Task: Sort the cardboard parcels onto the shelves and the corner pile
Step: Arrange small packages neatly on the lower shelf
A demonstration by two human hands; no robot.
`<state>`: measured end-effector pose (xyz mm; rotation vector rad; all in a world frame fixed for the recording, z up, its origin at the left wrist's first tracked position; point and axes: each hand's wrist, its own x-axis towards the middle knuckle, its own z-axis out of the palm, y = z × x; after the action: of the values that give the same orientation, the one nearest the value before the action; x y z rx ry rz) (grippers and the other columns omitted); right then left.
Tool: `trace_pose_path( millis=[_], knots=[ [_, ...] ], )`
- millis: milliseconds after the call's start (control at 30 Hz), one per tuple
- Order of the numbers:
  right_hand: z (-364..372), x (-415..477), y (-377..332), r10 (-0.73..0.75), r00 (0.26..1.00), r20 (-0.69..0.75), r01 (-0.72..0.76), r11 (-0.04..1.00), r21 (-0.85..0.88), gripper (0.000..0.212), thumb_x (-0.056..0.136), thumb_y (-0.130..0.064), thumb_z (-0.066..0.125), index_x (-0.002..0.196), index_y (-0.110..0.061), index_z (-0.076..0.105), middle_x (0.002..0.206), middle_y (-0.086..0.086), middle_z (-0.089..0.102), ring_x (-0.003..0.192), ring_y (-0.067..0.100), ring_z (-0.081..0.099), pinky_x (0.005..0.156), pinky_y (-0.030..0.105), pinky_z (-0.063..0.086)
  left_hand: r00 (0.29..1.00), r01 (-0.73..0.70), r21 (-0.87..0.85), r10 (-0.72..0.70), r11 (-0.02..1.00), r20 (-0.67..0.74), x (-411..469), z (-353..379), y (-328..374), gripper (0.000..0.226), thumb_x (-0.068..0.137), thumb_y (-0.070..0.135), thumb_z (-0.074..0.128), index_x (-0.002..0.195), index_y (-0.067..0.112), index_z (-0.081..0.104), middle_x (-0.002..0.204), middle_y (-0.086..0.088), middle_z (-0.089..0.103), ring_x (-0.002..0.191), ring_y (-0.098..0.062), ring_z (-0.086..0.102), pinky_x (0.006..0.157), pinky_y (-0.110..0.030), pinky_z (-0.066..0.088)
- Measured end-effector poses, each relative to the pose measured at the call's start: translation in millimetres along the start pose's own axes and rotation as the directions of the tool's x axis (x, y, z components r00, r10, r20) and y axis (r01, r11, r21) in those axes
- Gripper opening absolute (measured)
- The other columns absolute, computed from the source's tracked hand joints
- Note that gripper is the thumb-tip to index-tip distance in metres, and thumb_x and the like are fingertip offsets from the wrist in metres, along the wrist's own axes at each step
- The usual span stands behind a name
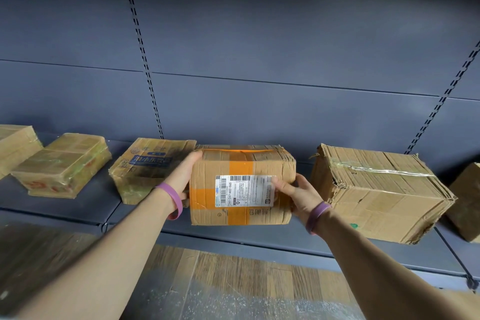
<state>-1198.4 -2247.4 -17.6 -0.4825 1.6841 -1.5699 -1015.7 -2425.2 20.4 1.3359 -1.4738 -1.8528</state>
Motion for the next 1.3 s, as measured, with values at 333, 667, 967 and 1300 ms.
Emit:
trace_pose_path(
  millis=[333,667,967,1300],
  knots=[
    [-5.1,7.7,2.3,-0.004,0.988,-0.154,-0.008,0.997,-0.078,0.06,0.079,-0.025,0.08,0.125,-0.006,0.046,0.116,0.012,0.061,0.102,0.028,0.061,0.093,0.047,0.053,0.99,-0.119,0.368,0.14,0.922,-0.031,8.9,-5.0,-7.9,0.032,0.08,-0.01,0.06,0.107,0.004,0.051,0.106,-0.016,0.058,0.103,-0.031,0.057,0.087,-0.044,0.05],
    [-7.0,17.2,30.6,-0.013,0.981,-0.194,-0.079,0.885,-0.458,0.029,0.088,-0.007,0.071,0.101,-0.008,0.045,0.091,0.0,0.05,0.104,0.026,0.055,0.055,0.011,0.044,0.967,-0.17,0.551,0.245,0.817,-0.064,47.6,2.7,-64.3,0.078,0.077,-0.017,0.066,0.146,0.011,0.04,0.142,-0.011,0.051,0.129,-0.033,0.05,0.086,-0.036,0.052],
    [-4.2,39.3,51.0,0.136,0.934,-0.331,-0.22,0.948,-0.231,0.051,0.081,-0.003,0.076,0.119,-0.003,0.041,0.105,0.004,0.052,0.103,0.025,0.056,0.073,0.019,0.045,0.976,-0.141,0.565,0.209,0.813,-0.057,80.8,8.4,-91.9,0.078,0.073,-0.011,0.074,0.142,0.008,0.043,0.135,-0.014,0.058,0.122,-0.035,0.057,0.096,-0.051,0.053],
    [1.4,50.7,61.3,0.121,0.917,-0.38,-0.304,0.829,-0.47,0.048,0.095,-0.01,0.061,0.135,0.004,0.037,0.091,0.009,0.05,0.083,0.026,0.058,0.068,0.02,0.053,0.983,-0.095,0.514,0.162,0.853,-0.086,97.3,13.7,-105.9,0.053,0.081,-0.011,0.063,0.126,0.012,0.047,0.121,-0.012,0.062,0.109,-0.031,0.062,0.088,-0.046,0.054]
  ],
)
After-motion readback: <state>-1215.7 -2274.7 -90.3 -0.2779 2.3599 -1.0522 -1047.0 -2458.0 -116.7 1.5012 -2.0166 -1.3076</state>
